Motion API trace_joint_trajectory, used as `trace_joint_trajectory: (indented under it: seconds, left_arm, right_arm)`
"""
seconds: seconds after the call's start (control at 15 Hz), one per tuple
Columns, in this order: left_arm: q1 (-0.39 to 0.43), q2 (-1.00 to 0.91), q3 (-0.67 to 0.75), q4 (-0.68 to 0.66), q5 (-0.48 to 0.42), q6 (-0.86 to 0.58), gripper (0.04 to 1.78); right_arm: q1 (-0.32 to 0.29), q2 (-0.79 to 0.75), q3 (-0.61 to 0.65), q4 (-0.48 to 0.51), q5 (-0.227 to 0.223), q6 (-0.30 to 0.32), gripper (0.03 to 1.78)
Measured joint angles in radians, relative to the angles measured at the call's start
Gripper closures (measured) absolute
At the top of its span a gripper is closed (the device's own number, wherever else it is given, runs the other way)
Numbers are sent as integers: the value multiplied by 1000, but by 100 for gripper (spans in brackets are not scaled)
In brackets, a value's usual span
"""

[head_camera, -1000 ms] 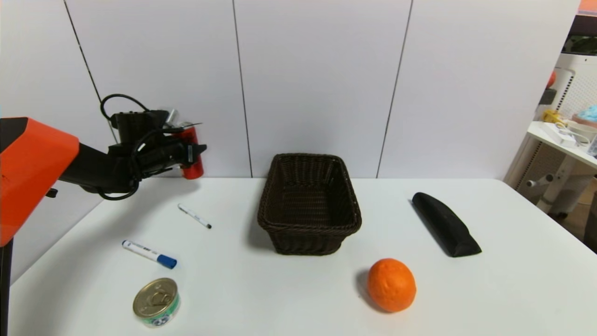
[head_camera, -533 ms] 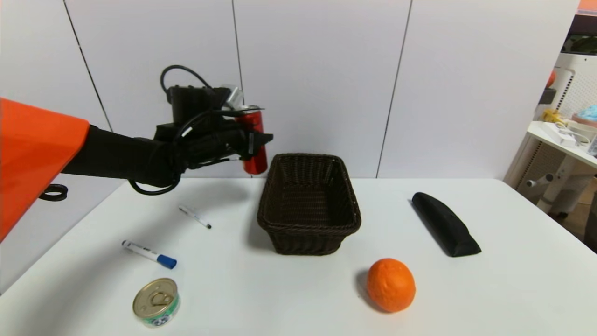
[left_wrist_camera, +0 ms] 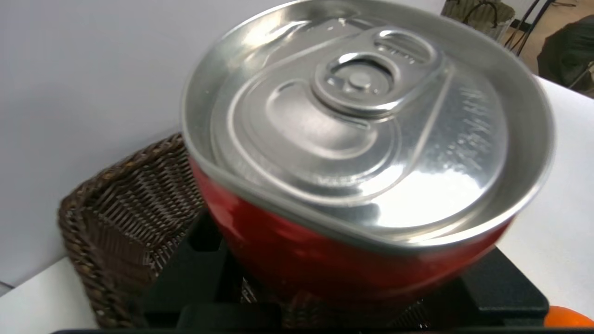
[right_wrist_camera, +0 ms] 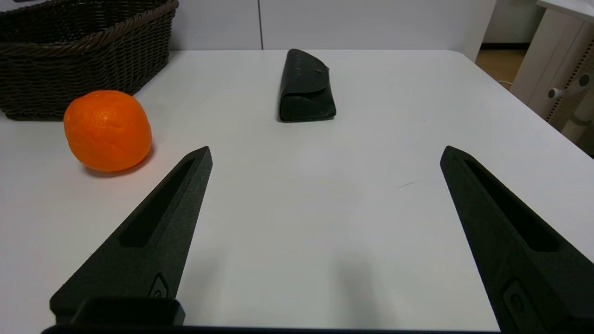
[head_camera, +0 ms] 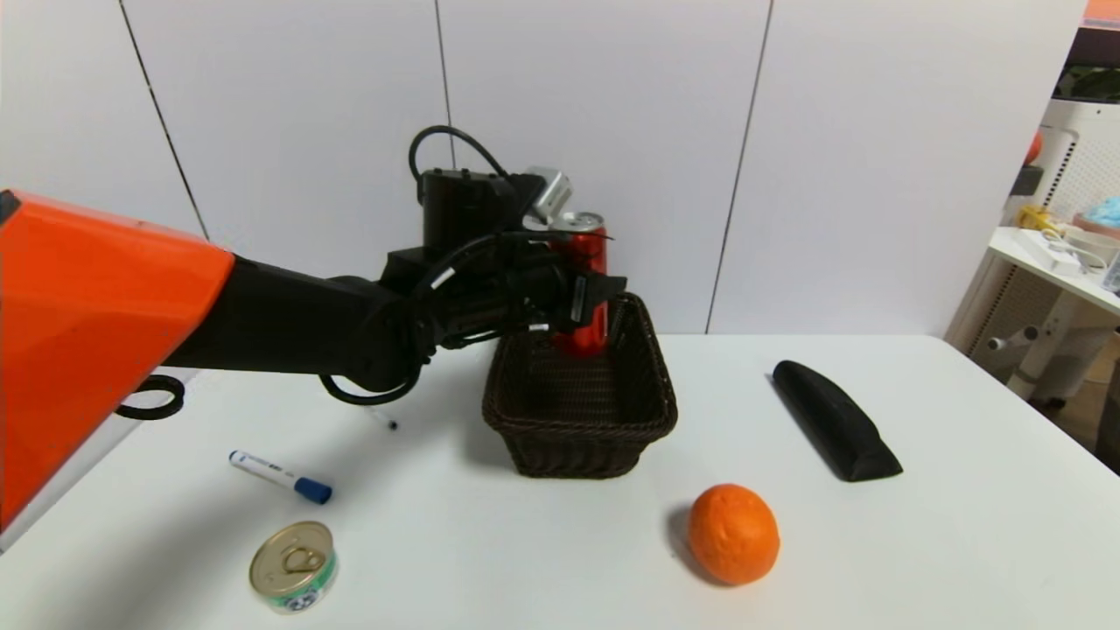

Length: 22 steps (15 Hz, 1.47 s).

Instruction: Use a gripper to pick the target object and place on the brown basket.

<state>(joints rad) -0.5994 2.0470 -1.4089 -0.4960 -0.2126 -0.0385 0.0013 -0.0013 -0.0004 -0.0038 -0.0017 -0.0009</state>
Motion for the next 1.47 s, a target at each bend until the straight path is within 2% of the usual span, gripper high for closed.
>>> trace_joint_trajectory:
  seconds: [0.4,0.8,1.07,1.47]
  left_arm:
    - [-1,129,0,-95,0,3,82]
    - [4,190,10,-99,-2,-3,80]
    - [8,175,38,-84,-2,-3,52]
    - [4,11,117,91,-4,1,31]
  right_arm:
    - [0,0,0,0,0,0,11]
    - [0,0,0,0,0,0,11]
    - [0,0,0,0,0,0,11]
    - [0,0,0,0,0,-1,11]
